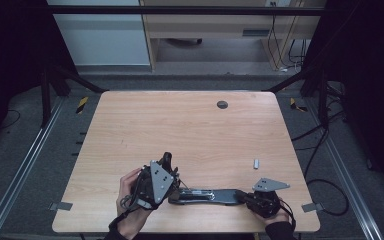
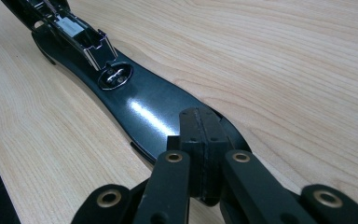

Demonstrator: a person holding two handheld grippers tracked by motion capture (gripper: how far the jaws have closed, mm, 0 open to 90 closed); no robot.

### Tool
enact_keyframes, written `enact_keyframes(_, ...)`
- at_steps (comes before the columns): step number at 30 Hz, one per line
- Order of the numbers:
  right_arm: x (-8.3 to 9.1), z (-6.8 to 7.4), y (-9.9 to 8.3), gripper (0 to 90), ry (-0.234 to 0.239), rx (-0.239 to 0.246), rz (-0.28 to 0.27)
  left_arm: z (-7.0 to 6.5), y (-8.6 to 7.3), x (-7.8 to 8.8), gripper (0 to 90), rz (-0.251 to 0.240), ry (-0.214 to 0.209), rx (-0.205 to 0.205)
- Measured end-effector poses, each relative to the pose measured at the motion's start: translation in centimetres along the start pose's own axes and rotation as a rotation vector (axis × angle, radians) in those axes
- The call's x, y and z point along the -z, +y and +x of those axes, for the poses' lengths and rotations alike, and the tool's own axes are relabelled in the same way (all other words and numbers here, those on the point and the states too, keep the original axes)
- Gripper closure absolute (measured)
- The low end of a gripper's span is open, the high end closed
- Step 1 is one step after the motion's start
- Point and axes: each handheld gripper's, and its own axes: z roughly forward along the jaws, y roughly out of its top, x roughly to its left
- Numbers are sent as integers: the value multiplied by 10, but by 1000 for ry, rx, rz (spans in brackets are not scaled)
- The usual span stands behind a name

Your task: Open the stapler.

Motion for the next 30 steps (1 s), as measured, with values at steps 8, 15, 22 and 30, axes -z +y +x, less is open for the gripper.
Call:
enact_keyframes(8, 0, 0, 0, 900, 0, 0, 0, 5, -3, 1, 542, 0, -5, 19)
enact_keyframes(15, 0, 0, 0, 900, 2, -1, 0, 17, -11, 5, 534, 9, -7, 69)
enact_keyframes(22, 0, 0, 0, 900, 2, -2, 0, 20, -16, 7, 530, -2, -5, 82)
enact_keyframes(30, 0, -1, 0, 900, 1, 3, -1, 25, -21, 8, 525, -4, -3, 111)
